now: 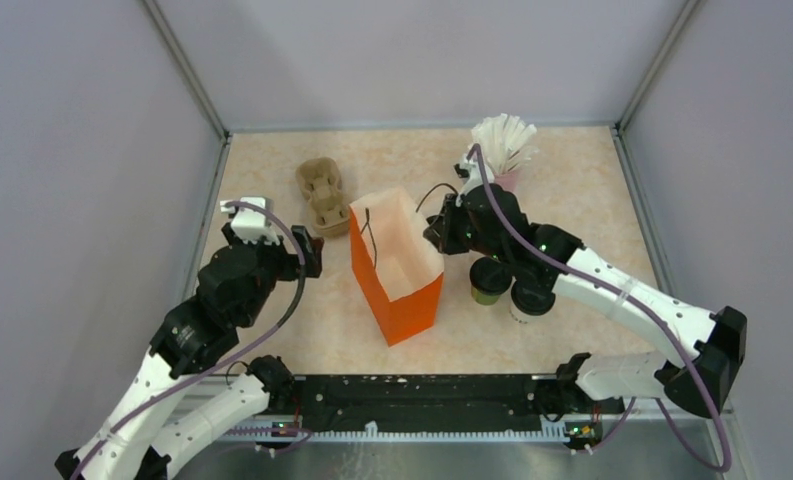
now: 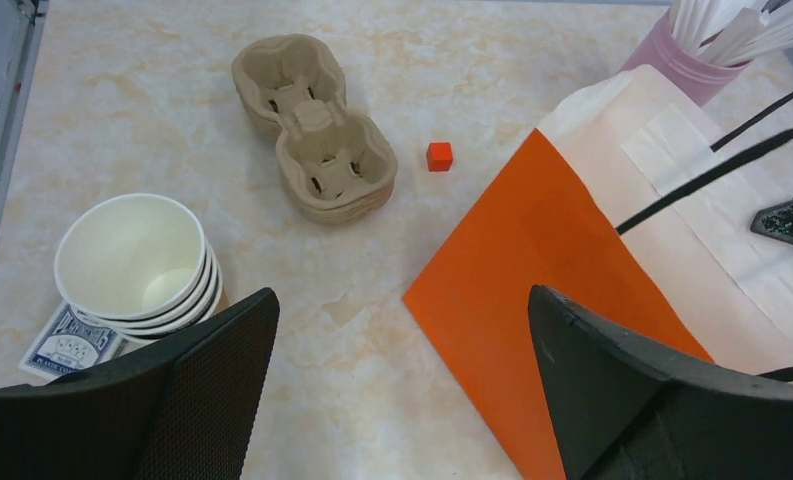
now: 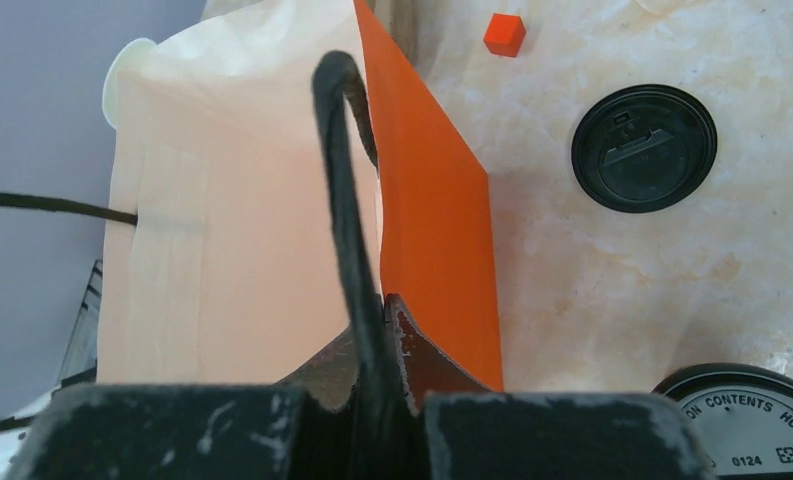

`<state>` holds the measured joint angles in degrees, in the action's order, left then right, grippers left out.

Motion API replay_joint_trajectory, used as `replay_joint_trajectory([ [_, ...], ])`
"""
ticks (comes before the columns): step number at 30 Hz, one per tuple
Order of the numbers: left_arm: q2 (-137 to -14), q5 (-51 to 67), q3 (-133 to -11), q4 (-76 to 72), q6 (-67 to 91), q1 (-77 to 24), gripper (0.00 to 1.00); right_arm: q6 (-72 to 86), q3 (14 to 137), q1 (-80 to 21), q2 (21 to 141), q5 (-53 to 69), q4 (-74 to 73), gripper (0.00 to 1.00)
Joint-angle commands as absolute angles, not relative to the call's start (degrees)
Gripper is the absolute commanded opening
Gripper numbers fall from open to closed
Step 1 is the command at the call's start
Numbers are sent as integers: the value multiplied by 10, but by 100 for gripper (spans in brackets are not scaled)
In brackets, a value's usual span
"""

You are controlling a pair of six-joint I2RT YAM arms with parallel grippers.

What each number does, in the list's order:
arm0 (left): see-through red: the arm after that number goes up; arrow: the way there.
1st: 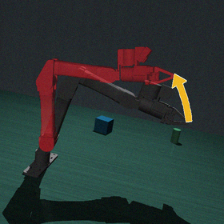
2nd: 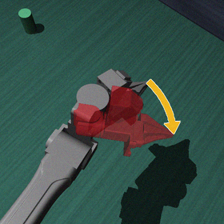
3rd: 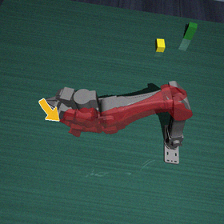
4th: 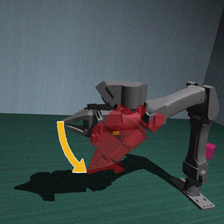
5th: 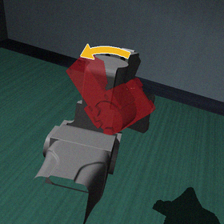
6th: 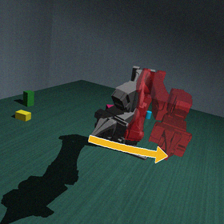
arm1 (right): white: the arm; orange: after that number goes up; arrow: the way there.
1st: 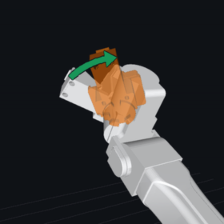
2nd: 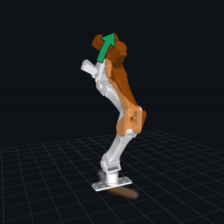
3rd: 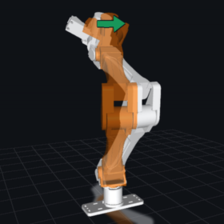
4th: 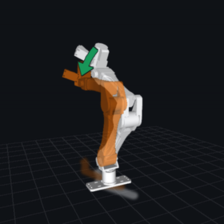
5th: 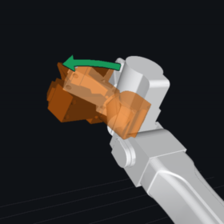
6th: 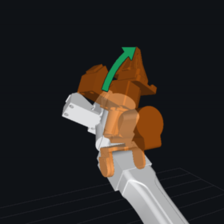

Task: Pack the takeout coffee

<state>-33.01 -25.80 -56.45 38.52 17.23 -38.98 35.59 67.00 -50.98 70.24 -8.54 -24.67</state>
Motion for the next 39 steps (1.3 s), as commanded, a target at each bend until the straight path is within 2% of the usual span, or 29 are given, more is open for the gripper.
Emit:
replay_joint_trajectory([
  [1,-345,-269,-579,353,191,-388,99,400,650,-521,684,-105,-195,3],
  [2,-347,-268,-586,351,196,-388,99,406,647,-522,685,-104,-189,8],
  [6,-386,-255,-632,357,200,-388,94,409,668,-525,685,-102,-219,38],
  [11,-448,-251,-663,361,205,-387,91,351,715,-525,641,-103,-281,61],
  [13,-474,-251,-679,362,215,-387,90,319,727,-525,614,-89,-298,66],
  [15,-493,-258,-701,366,230,-387,89,289,735,-525,588,-38,-309,80],
  [16,-499,-262,-713,367,241,-387,89,283,735,-526,577,-10,-317,90],
  [18,-511,-272,-726,362,263,-388,88,282,725,-525,556,76,-335,91],
  [20,-533,-300,-745,361,270,-387,88,279,715,-525,529,108,-361,91],
  [25,-687,-372,-908,441,324,-376,84,310,727,-525,418,28,-405,90],
  [29,-820,-360,-1018,526,388,-318,83,305,817,-525,387,-72,-468,91],
  [33,-874,-321,-997,492,410,-261,77,270,877,-525,407,-110,-516,91],
  [39,-949,-240,-942,430,405,-193,64,236,872,-525,439,-117,-533,92],
])
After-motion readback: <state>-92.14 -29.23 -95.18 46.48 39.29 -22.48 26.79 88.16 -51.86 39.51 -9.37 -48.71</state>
